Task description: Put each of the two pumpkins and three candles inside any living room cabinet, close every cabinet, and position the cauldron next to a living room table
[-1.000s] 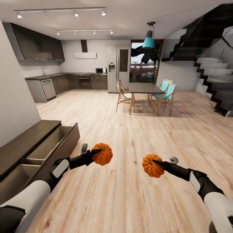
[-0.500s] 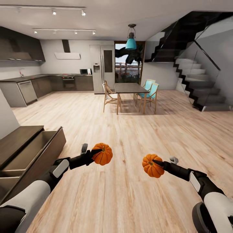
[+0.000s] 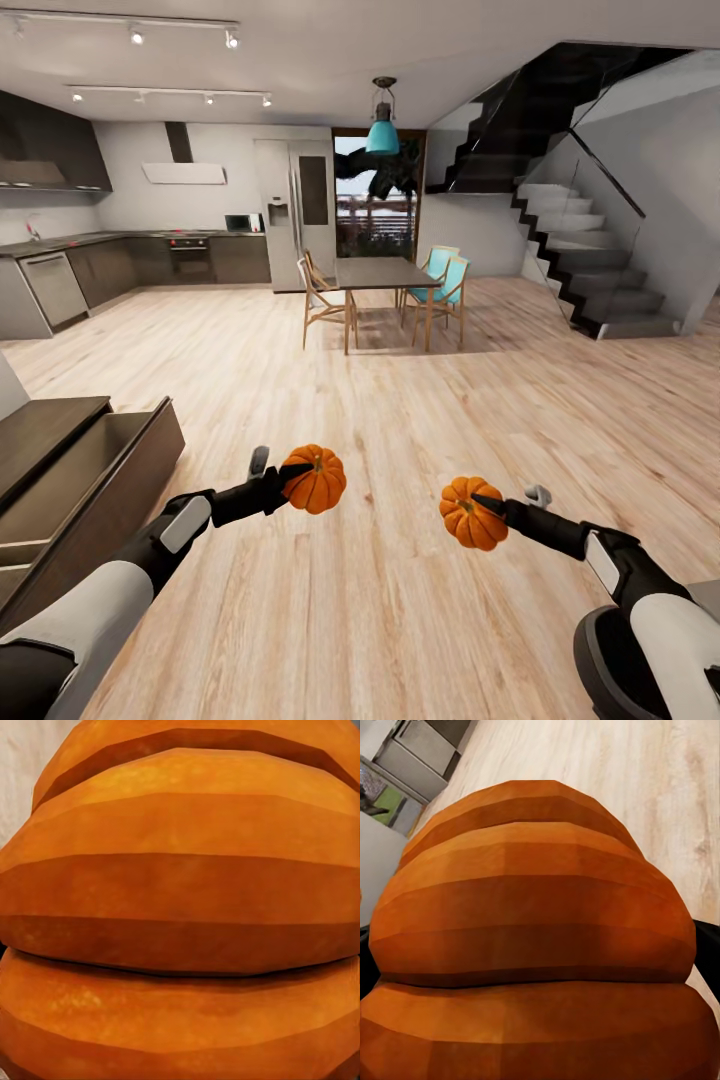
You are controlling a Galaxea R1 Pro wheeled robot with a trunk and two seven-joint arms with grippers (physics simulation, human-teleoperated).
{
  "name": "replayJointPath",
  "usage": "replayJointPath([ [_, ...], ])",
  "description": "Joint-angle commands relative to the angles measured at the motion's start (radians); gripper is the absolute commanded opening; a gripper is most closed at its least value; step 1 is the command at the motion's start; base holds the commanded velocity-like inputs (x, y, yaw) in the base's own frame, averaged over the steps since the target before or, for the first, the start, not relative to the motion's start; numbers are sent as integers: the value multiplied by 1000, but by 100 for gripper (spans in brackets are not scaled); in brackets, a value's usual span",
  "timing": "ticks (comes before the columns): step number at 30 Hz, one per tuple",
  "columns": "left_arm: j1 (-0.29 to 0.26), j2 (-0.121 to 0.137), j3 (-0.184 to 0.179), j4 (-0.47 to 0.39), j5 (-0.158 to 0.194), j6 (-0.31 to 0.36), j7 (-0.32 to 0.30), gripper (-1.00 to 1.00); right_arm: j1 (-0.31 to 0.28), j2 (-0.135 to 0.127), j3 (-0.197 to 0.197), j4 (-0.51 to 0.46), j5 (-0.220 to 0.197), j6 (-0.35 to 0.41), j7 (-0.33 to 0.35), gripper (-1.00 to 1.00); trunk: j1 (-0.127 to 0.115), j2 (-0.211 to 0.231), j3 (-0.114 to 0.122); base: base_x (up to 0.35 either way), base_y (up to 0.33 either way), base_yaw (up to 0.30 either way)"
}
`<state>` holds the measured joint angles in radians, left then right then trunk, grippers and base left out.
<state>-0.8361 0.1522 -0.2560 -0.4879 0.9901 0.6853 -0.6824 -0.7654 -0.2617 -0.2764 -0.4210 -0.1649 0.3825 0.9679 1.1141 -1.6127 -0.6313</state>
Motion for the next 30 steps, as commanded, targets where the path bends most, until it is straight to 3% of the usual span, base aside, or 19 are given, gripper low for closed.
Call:
replayJointPath([
  [1, 3, 0, 1, 0, 1, 0, 0, -100, 1, -1, -1, 1, 0, 1, -1, -100, 0, 0, 0, 0, 0, 0],
  [30, 14, 1, 1, 0, 1, 0, 0, -100, 12, -1, 0, -13, 7, -1, -2, -100, 0, 0, -40, 0, 0, 0],
])
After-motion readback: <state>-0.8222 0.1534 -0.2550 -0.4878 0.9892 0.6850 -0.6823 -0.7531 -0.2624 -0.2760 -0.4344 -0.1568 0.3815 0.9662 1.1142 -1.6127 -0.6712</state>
